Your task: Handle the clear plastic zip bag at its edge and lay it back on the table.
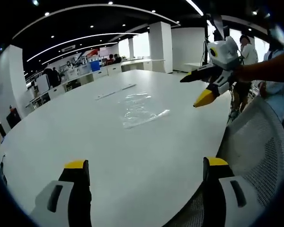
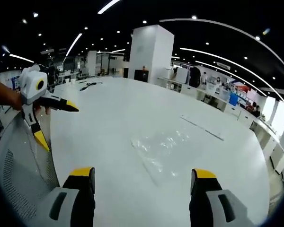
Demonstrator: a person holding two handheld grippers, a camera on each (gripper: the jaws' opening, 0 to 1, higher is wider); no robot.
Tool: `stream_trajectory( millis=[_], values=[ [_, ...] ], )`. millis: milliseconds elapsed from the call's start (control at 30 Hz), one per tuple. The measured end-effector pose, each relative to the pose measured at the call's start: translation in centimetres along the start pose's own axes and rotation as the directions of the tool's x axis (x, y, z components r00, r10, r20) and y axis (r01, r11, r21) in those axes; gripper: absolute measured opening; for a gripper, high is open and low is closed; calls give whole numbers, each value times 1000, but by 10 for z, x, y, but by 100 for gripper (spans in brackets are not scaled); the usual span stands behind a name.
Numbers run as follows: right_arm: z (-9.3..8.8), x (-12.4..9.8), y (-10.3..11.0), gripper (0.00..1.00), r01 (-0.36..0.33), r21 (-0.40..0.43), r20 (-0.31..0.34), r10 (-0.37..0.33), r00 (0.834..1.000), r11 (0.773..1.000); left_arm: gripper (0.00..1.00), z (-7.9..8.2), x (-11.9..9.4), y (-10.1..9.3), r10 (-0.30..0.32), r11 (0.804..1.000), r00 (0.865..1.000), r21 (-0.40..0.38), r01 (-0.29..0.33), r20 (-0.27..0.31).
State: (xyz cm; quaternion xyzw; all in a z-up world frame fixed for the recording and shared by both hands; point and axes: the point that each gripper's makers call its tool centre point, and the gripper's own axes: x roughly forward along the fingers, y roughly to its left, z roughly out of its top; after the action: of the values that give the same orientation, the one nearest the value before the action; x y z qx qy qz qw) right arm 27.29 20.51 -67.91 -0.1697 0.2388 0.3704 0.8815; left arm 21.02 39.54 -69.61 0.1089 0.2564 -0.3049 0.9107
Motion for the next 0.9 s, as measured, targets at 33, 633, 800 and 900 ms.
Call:
stream_trajectory(
  millis=[33,633,800,900],
  values=[
    [-1,1,0,81,-3,-7,-3,3,1000,1000,98,0,0,0,0,1000,1000,-1,0,0],
    [-4,25,-4,76,-27,44,-14,27,1000,999,97,2,2,5,12,1000,1000,-22,-12,2],
    [-1,30,-3,73,-34,37,-18,35,999,999,97,3,1,7,15,1000,1000,-27,-15,3],
    [-2,34,-5,70,-32,29,-26,32,999,999,97,2,2,7,16,999,1000,-30,-16,2]
  ],
)
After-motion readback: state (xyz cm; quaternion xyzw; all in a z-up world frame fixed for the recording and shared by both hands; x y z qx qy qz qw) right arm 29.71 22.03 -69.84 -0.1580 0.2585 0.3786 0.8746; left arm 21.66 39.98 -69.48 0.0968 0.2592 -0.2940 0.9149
